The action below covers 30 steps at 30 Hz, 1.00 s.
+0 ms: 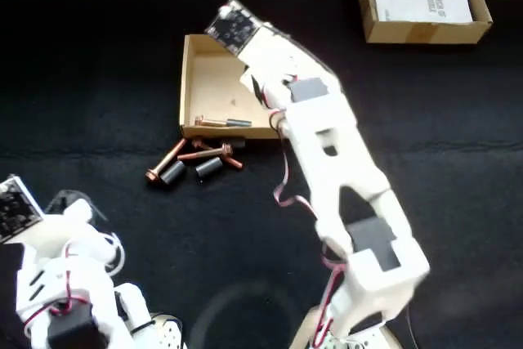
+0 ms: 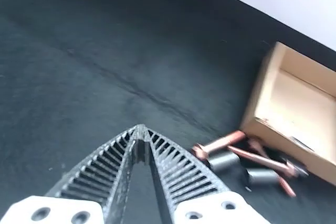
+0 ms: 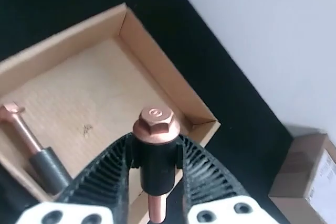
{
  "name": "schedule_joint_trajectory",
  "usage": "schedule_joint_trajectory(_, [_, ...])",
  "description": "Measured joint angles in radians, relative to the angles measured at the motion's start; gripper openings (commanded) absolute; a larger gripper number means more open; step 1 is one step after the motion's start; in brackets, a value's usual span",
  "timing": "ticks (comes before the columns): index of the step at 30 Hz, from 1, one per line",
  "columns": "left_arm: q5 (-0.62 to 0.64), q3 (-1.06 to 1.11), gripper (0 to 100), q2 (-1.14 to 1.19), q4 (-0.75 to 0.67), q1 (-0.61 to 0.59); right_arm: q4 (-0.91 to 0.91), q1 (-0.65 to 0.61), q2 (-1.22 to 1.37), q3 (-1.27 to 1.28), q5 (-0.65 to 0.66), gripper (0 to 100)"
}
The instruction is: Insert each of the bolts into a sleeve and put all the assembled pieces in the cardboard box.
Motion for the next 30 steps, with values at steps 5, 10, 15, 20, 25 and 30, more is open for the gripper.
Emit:
schedule_joint_trajectory(5, [0.002, 0.101, 1, 0.000, -0.087, -0.054, 0.000, 0.000, 0.238, -0.155, 0.026, 0.7])
schedule_joint_trajectory(10, [0.000, 0.198, 1, 0.002, -0.094, -0.061, 0.000, 0.000, 0.402, -0.279, 0.032, 1.9])
schedule_joint_trajectory(15, [0.000, 0.281, 1, 0.002, -0.094, -0.061, 0.126, -0.003, 0.479, -0.382, 0.032, 18.3])
schedule_joint_trajectory(20, [0.000, 0.307, 1, 0.002, -0.097, -0.061, 0.338, -0.020, 0.477, -0.520, 0.031, 17.8])
schedule_joint_trajectory(25, [0.002, 0.358, 1, 0.002, -0.097, -0.061, 0.598, -0.043, 0.479, -0.781, -0.077, 17.6])
schedule_joint_trajectory(30, [0.002, 0.442, 1, 0.002, -0.097, -0.061, 0.965, -0.132, 0.477, -1.082, -0.192, 17.6])
